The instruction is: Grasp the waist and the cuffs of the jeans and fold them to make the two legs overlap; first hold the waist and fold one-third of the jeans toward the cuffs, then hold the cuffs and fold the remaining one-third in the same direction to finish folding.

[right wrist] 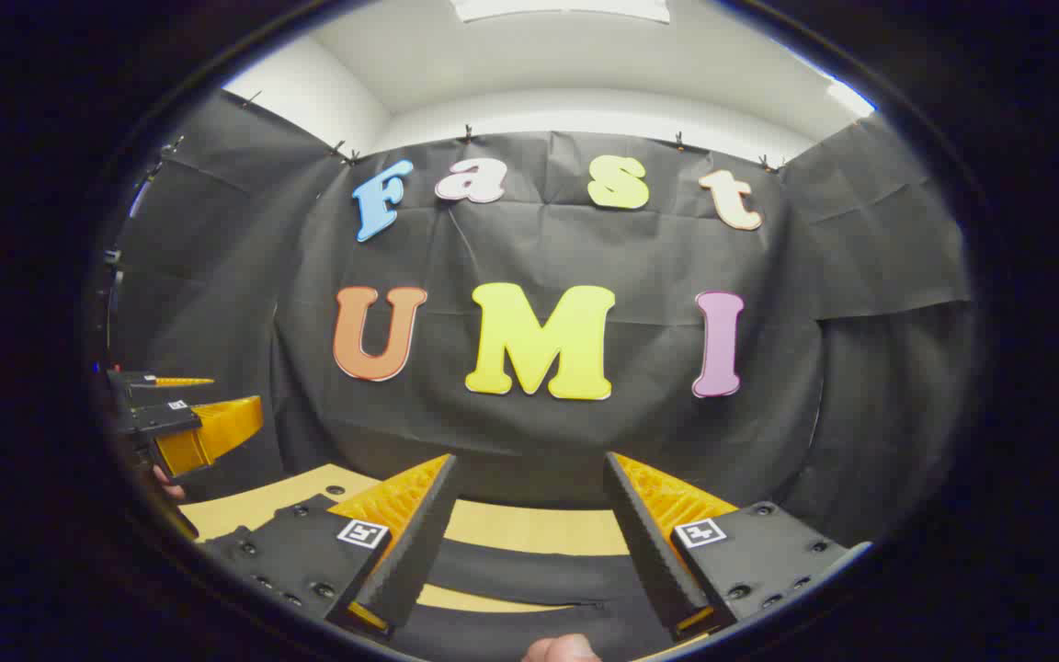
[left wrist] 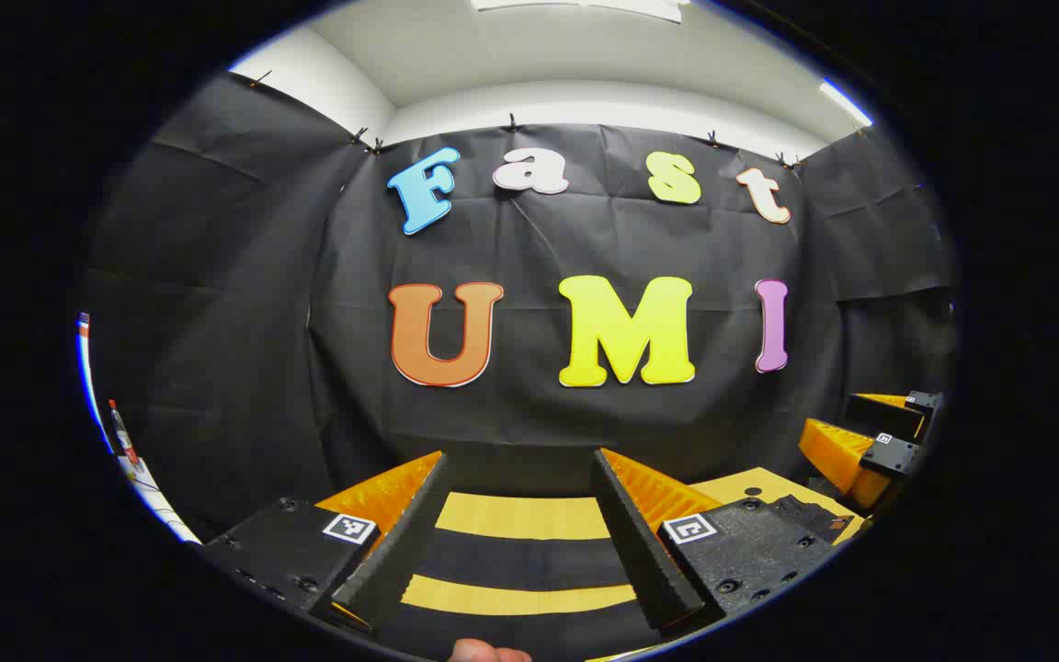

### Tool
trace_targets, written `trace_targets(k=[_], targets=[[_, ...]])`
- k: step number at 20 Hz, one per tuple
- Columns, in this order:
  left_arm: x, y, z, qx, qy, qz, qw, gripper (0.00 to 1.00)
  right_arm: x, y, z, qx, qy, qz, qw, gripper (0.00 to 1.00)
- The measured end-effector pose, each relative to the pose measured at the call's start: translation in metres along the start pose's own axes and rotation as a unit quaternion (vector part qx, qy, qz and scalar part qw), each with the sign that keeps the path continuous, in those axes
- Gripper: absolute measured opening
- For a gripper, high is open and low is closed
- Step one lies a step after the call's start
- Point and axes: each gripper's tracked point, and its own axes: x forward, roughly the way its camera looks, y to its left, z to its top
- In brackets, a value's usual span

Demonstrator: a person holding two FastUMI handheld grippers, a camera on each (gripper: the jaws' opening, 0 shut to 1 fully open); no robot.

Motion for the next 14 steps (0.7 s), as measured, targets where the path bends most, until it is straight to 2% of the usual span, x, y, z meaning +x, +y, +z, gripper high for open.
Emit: trace_targets(k=[2, 6, 7, 8, 14], targets=[[0.003, 0.006, 0.003, -0.004, -0.003, 0.002, 1.000, 1.00, 0.007, 0.010, 0.002, 0.000, 0.002, 0.003, 1.000, 0.96], [0.010, 0.012, -0.001, -0.006, -0.001, 0.005, 1.000, 0.98, 0.018, 0.015, 0.004, -0.002, 0.000, 0.006, 1.000, 0.96], [0.010, 0.011, -0.001, -0.007, 0.000, 0.005, 1.000, 1.00, 0.020, 0.015, 0.002, -0.001, 0.001, 0.007, 1.000, 0.96], [0.009, 0.010, -0.002, -0.008, 0.000, 0.005, 1.000, 0.97, 0.021, 0.016, 0.000, -0.001, 0.003, 0.011, 1.000, 0.96], [0.014, -0.006, -0.005, -0.009, 0.001, -0.004, 1.000, 0.98, 0.017, 0.004, -0.004, -0.003, 0.006, 0.006, 1.000, 0.96]])
